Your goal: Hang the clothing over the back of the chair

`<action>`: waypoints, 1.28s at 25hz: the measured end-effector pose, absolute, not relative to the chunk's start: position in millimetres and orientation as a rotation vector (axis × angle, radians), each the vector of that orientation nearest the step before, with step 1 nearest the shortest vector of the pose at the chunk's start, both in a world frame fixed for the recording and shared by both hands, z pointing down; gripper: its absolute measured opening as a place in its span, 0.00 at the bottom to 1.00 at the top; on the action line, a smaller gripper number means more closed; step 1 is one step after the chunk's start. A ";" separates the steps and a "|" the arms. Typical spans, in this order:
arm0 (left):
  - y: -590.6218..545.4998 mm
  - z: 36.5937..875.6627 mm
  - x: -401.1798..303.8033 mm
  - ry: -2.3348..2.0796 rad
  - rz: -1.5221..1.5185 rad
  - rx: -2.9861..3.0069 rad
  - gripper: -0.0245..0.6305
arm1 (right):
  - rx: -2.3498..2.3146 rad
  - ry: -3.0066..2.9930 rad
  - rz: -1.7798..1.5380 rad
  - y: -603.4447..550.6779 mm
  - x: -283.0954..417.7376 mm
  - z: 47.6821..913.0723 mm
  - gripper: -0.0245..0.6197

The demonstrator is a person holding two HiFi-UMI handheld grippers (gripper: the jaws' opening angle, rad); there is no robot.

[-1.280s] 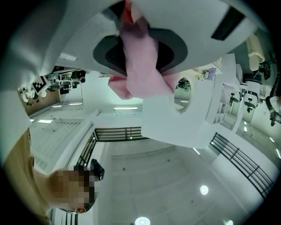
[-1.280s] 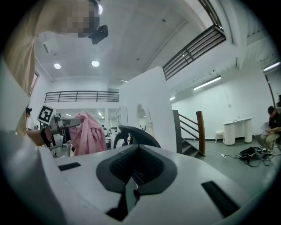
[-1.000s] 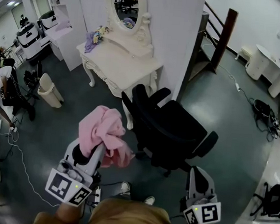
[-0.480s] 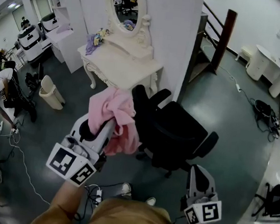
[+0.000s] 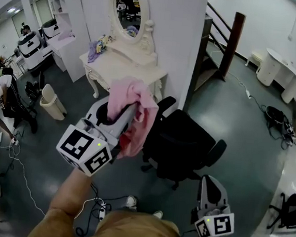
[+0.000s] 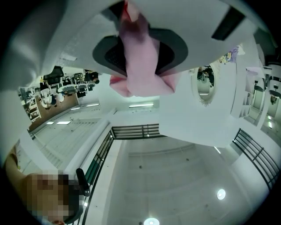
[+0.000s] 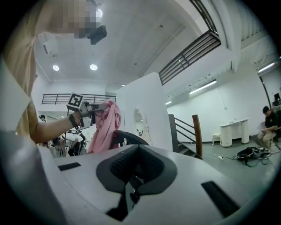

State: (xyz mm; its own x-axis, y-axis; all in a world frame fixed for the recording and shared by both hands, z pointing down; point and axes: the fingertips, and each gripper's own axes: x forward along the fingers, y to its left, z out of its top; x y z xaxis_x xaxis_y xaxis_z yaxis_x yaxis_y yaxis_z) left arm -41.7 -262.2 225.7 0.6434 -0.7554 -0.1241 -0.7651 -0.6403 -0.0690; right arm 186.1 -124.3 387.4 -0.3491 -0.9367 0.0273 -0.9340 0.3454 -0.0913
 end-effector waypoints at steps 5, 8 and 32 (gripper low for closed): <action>-276.4 222.8 -14.6 1.214 0.033 -2.753 0.21 | -1.790 2.539 -0.136 -115.4 198.4 388.0 0.05; -281.7 221.7 2.4 1.162 -0.062 -2.783 0.21 | -1.791 2.534 -0.135 -112.3 202.9 386.8 0.05; -336.2 280.2 89.4 0.971 -0.900 -2.520 0.24 | -1.821 2.497 -0.151 -95.0 230.4 393.7 0.05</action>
State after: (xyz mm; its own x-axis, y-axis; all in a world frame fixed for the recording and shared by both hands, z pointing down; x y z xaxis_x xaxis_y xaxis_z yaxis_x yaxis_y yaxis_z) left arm 89.4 -336.2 280.2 0.5768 -0.6829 0.4482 -0.4990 -0.7290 -0.4686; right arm 230.4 -95.0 393.7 -0.3065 -0.9517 0.0188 -0.9470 0.3028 -0.1071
